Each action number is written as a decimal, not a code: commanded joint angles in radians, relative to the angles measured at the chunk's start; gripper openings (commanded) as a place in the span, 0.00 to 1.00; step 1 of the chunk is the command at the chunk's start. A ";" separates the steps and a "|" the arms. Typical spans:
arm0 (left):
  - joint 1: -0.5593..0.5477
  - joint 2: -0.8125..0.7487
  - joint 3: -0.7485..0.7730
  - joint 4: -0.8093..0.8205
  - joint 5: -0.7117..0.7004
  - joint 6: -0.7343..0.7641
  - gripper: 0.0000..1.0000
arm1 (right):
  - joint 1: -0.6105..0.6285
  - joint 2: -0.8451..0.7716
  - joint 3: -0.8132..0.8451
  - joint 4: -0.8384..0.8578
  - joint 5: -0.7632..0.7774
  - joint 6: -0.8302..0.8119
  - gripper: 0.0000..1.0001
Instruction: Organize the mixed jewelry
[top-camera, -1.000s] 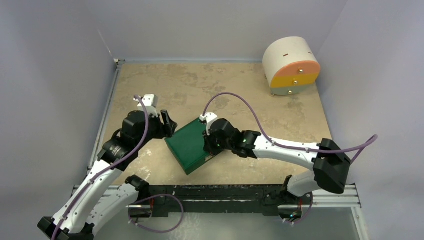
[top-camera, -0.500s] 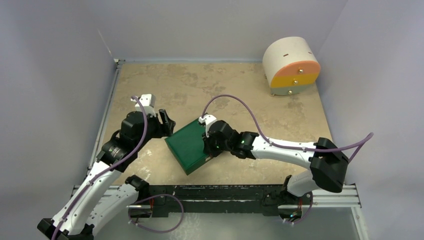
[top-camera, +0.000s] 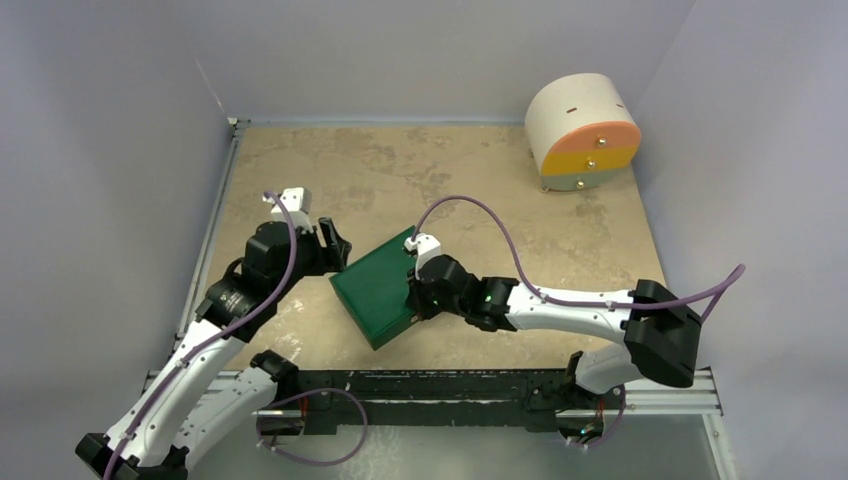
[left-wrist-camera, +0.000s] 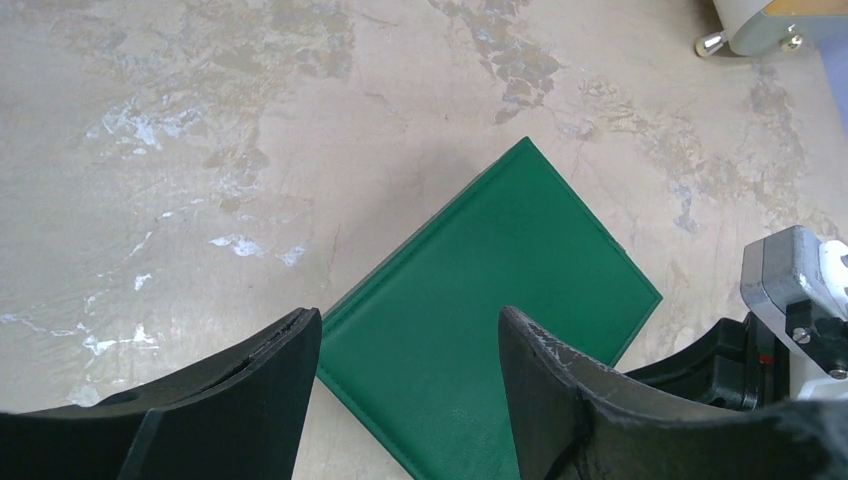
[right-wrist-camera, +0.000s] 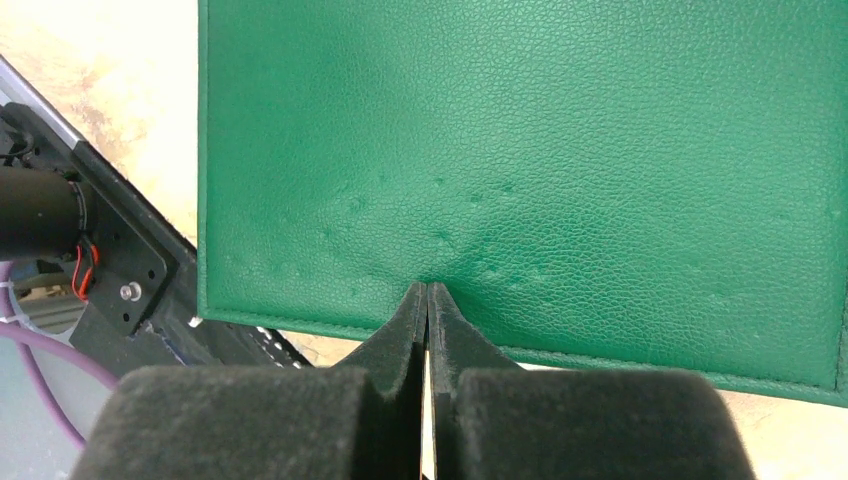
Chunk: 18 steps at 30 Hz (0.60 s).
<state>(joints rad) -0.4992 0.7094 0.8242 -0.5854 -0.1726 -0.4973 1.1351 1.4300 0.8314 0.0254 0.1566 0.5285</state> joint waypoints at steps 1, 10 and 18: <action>-0.002 0.007 0.002 0.032 -0.018 -0.061 0.65 | 0.016 0.048 -0.053 -0.145 0.028 0.027 0.00; -0.002 0.036 -0.058 -0.035 -0.043 -0.320 0.65 | 0.015 -0.051 0.040 -0.194 0.113 -0.025 0.00; -0.002 0.001 -0.136 -0.139 -0.101 -0.530 0.73 | 0.015 -0.169 0.064 -0.200 0.194 -0.071 0.17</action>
<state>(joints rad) -0.4992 0.7429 0.7147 -0.6811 -0.2272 -0.8822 1.1465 1.3293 0.8524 -0.1371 0.2737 0.4946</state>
